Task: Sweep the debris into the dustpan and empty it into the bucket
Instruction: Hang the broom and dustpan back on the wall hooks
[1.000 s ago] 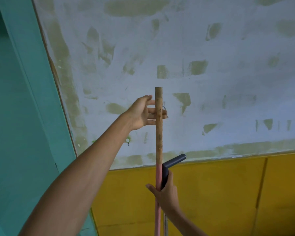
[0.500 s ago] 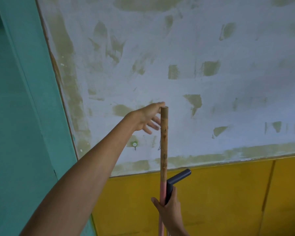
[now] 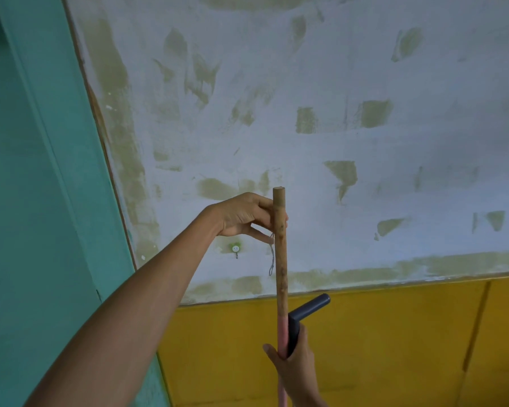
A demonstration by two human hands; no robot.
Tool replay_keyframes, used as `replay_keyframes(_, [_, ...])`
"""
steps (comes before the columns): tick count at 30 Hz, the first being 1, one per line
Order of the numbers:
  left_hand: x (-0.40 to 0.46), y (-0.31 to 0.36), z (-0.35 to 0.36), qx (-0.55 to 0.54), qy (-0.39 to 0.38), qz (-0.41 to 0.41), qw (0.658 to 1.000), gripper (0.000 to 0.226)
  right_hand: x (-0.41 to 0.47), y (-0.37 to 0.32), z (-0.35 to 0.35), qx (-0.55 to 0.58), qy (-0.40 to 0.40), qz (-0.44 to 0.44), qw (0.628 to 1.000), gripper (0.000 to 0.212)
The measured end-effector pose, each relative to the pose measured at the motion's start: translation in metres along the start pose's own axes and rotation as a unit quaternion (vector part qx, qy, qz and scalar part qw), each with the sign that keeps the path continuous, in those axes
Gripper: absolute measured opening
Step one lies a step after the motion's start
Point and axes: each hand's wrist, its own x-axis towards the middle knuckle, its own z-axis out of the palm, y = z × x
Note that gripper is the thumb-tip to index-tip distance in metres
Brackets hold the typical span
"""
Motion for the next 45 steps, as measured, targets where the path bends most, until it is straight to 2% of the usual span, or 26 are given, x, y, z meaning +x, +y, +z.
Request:
replay_keyframes(6, [0.005,0.004,-0.003,0.089,0.010,-0.051,0.995,0.023,0.006,0.002,-0.005,0.005,-0.005,0.001,1.000,0.066])
replay_keyframes(10, [0.008,0.007,0.007,0.137,0.054,-0.046,0.988,0.021,0.009,0.003,-0.008,0.006,-0.013,-0.005,1.000,0.063])
replay_keyframes(13, [0.009,0.014,0.009,0.245,0.080,-0.039,0.965,0.019,0.007,0.005,-0.006,0.006,-0.014,-0.002,1.000,0.063])
replay_keyframes(17, [0.007,0.017,0.007,0.333,0.085,-0.047,0.938,0.015,0.009,0.003,-0.008,0.009,-0.013,-0.001,1.000,0.070])
replay_keyframes(19, [0.003,0.012,0.005,0.308,0.094,-0.045,0.946,0.017,0.011,0.001,-0.010,0.015,-0.014,-0.002,1.000,0.071])
replay_keyframes(21, [0.000,0.007,0.002,0.236,0.107,-0.032,0.965,0.022,0.013,-0.001,-0.012,0.023,-0.018,-0.006,1.000,0.072])
replay_keyframes(24, [0.000,0.002,0.004,0.164,0.073,-0.010,0.984,0.035,0.012,-0.001,-0.012,0.020,-0.027,-0.013,0.999,0.071])
replay_keyframes(26, [0.002,0.000,0.011,0.132,0.056,0.006,0.990,0.032,0.011,0.000,-0.012,0.013,-0.034,-0.018,0.999,0.071])
replay_keyframes(28, [0.002,0.000,0.017,0.117,0.071,0.020,0.990,0.025,0.010,0.001,-0.012,0.010,-0.041,-0.020,0.999,0.070])
replay_keyframes(35, [0.005,0.002,0.024,0.165,0.189,0.081,0.965,0.011,0.007,0.002,-0.015,0.017,-0.036,-0.017,0.999,0.068])
replay_keyframes(40, [0.005,-0.002,0.032,0.210,0.315,0.168,0.910,0.010,0.011,-0.007,-0.016,0.025,-0.034,-0.026,0.999,0.068])
replay_keyframes(43, [0.001,0.002,0.028,0.222,0.349,0.168,0.895,0.022,0.012,-0.011,-0.016,0.019,-0.036,-0.035,0.999,0.065])
replay_keyframes(45, [-0.004,0.006,0.021,0.196,0.354,0.145,0.903,0.019,0.011,-0.012,-0.016,0.020,-0.032,-0.039,0.999,0.065])
